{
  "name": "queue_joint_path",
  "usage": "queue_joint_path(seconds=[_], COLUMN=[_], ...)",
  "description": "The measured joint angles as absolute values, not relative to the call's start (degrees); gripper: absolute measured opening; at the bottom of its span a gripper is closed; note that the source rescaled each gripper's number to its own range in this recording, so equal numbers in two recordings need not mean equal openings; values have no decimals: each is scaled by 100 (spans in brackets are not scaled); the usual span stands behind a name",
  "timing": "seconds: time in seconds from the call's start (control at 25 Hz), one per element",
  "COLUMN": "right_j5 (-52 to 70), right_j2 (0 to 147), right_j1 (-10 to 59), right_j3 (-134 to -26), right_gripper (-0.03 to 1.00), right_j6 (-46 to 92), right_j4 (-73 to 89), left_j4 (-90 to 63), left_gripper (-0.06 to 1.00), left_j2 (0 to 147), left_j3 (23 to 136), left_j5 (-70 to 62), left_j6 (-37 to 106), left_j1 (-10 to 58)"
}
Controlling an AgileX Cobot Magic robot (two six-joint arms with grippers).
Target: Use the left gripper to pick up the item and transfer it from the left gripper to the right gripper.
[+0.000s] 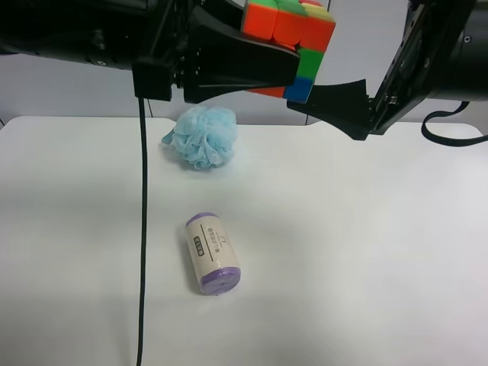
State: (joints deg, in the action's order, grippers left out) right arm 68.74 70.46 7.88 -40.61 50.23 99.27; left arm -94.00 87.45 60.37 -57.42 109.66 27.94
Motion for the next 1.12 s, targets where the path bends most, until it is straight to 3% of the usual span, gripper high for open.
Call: queue_joint_path(seconds=[0.6,1.12], right_j5=[6874,6874], right_j2=[7046,7046], right_j1=[788,788], right_j3=[-4061,-4061], right_gripper=[100,99], right_j6=[5247,5366], right_j4=[9927,9927], left_j4=[-9762,-9673], left_gripper=[0,0], left_j2=[8896,8917], left_j3=[6037,6037], left_j5=[-6031,-5385], left_j6=[11421,11657], left_j1=[2801,3308])
